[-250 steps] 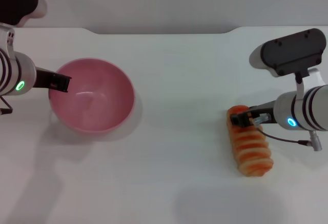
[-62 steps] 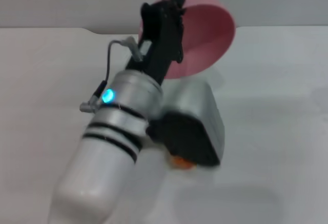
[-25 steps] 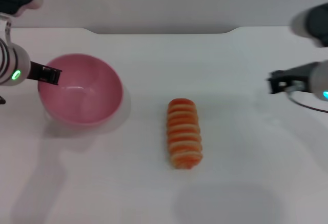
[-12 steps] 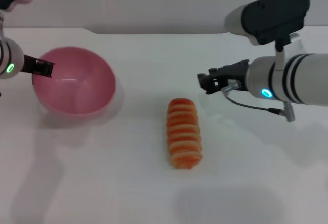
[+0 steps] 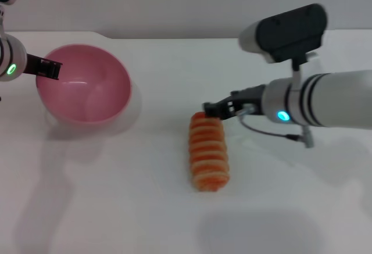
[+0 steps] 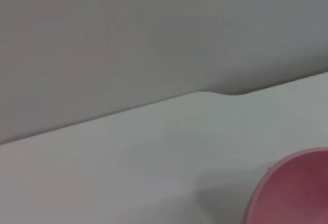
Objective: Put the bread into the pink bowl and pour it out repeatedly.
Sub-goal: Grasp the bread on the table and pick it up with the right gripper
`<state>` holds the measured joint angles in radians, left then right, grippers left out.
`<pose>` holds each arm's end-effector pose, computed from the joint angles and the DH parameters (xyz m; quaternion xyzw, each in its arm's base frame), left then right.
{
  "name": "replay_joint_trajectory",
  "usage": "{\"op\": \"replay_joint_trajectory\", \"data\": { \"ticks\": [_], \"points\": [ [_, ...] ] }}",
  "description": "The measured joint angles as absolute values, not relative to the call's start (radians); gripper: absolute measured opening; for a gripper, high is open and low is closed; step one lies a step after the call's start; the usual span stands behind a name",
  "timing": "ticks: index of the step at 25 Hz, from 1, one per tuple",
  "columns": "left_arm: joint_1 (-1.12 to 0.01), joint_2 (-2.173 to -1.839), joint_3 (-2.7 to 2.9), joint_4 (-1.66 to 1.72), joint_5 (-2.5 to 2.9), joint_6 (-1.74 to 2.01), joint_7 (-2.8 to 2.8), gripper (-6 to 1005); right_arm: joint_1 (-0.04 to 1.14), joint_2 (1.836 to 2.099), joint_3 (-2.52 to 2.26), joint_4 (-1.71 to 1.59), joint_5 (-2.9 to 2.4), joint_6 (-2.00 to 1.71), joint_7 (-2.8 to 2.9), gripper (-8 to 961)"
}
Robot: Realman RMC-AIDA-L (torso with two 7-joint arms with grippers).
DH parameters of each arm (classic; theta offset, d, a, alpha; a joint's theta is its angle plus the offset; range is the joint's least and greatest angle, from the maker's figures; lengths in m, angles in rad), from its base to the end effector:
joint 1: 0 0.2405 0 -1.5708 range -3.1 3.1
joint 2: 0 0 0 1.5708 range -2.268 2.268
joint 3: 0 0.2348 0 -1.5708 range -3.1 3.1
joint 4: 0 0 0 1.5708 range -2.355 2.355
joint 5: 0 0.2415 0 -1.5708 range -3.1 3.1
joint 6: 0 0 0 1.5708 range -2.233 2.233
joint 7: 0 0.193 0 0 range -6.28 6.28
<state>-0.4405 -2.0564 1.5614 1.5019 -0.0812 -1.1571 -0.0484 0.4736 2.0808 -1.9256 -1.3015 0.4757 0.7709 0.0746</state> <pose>-0.2105 0.4379 0.0285 -0.7597 -0.4161 0.1124 0.4868 0.1415 0.4009 -0.1315 -0.8645 0.3941 0.0103 0.3117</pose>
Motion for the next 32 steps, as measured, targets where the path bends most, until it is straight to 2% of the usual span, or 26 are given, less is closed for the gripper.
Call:
{"op": "replay_joint_trajectory", "data": {
  "ticks": [3, 8, 32],
  "points": [
    [-0.454, -2.056, 1.558, 1.487, -0.074, -1.154, -0.033, 48, 0.517, 2.08, -1.963, -1.253, 0.523, 0.752, 0.072, 631],
    [-0.46, -2.056, 1.558, 1.478, -0.074, -1.152, -0.033, 49, 0.54, 2.085, -2.0, -1.241, 0.529, 0.745, 0.081, 749],
    [-0.461, -2.06, 1.57, 1.505, -0.074, -1.174, -0.026, 49, 0.554, 2.08, -2.003, -1.123, 0.544, 0.704, 0.093, 739]
  ]
}}
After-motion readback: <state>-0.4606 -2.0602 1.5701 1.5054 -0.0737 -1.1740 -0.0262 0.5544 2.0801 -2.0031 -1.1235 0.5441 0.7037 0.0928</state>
